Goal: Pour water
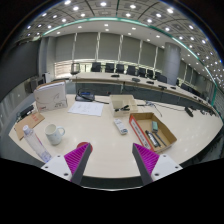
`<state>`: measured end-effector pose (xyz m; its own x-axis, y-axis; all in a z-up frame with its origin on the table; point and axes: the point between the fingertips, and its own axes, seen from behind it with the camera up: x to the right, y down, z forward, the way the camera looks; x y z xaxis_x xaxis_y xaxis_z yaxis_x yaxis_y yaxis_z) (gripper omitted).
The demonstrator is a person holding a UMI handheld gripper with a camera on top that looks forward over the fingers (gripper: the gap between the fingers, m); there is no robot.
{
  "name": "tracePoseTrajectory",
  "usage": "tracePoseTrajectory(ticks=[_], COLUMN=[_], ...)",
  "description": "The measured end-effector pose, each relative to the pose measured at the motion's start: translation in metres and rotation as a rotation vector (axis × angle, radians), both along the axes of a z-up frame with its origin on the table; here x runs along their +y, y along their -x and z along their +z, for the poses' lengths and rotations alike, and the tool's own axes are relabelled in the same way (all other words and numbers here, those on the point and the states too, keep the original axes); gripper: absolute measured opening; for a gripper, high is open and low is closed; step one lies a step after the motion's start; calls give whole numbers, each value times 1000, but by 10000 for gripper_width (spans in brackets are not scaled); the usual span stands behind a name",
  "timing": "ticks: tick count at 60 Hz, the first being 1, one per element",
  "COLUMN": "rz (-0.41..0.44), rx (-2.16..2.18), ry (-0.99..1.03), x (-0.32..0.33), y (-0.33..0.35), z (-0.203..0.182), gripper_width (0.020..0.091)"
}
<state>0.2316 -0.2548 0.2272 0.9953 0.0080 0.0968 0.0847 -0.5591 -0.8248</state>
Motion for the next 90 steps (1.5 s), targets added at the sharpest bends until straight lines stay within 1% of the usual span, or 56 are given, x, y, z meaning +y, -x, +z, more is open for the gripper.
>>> tracePoseTrajectory(ticks=[9,18,29,40,47,57,60,66,68,70,75,79,81,82,90], rz=[19,69,154,231,240,196,183,133,118,107,91,70,59,61,83], rx=[3,33,94,141,141,129,126,112,109,106,104,102,98,97,137], ry=[2,14,-1,-39,-73,-133,-151,-183,-185,-193,-224,-226,-222,-221,-218], x=[-4,-23,-46,-51,-38,0,11,34,41,44,46,46,46,45,45], y=[12,48,133,232,279,318,326,326,324,326,326,324,326,326,349], z=[-12,-32,-59,-85,-102,-126,-132,-144,-149,-151,-148,-148,-147,-147,-131], gripper_width=[865,861,862,862,862,855,823,694,622,519,473,400,388,366,365])
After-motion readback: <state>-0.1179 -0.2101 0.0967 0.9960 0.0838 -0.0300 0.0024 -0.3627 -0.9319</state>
